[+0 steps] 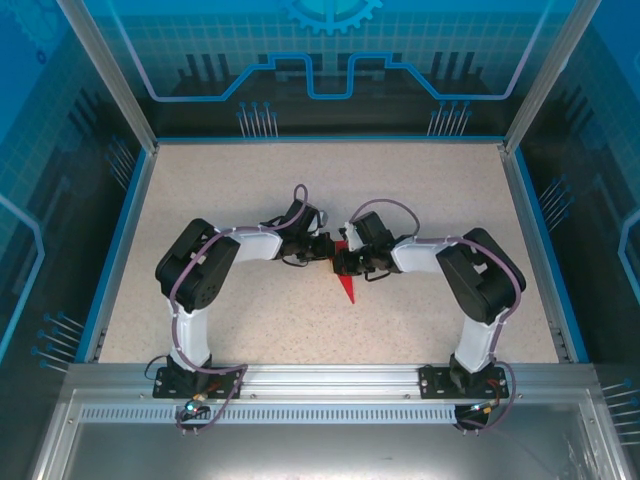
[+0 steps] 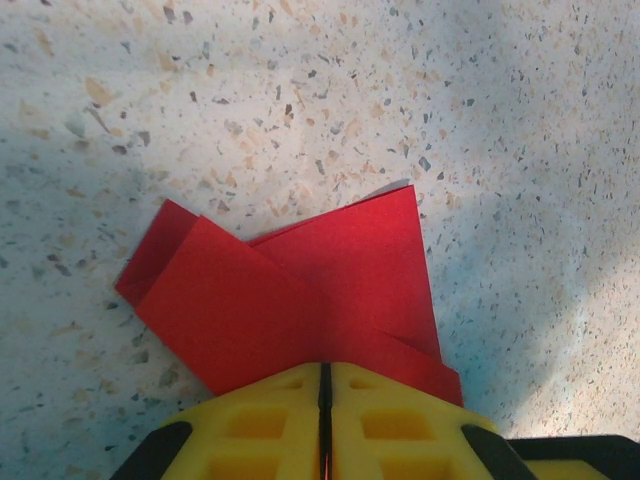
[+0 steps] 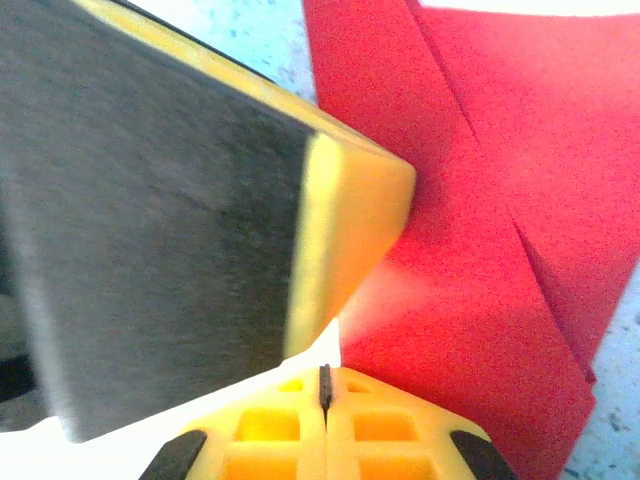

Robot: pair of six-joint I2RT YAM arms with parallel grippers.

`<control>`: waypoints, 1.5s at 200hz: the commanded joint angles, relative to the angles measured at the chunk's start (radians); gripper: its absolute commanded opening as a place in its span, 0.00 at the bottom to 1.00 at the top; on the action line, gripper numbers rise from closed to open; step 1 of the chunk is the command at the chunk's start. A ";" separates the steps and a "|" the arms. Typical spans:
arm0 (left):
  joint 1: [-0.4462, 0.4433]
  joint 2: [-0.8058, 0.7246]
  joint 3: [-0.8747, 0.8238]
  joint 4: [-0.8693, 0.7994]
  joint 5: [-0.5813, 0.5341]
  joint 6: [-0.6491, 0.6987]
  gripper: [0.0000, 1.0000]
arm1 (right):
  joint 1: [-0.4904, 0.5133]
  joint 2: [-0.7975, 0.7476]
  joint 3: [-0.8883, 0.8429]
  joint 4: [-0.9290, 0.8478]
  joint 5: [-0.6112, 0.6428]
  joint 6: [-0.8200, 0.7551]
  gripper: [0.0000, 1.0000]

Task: Fold a paper plane with a square sheet of paper (pick it up from the middle)
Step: Fold the wing for the fifth time at the center of the table.

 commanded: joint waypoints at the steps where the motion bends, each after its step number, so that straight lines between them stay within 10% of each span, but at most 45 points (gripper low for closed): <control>1: 0.006 0.049 -0.007 -0.068 -0.086 -0.003 0.10 | 0.011 0.021 0.006 -0.057 0.016 -0.042 0.03; 300: 0.007 0.091 0.042 -0.198 -0.202 -0.088 0.09 | 0.073 -0.339 -0.378 -0.297 -0.027 -0.041 0.04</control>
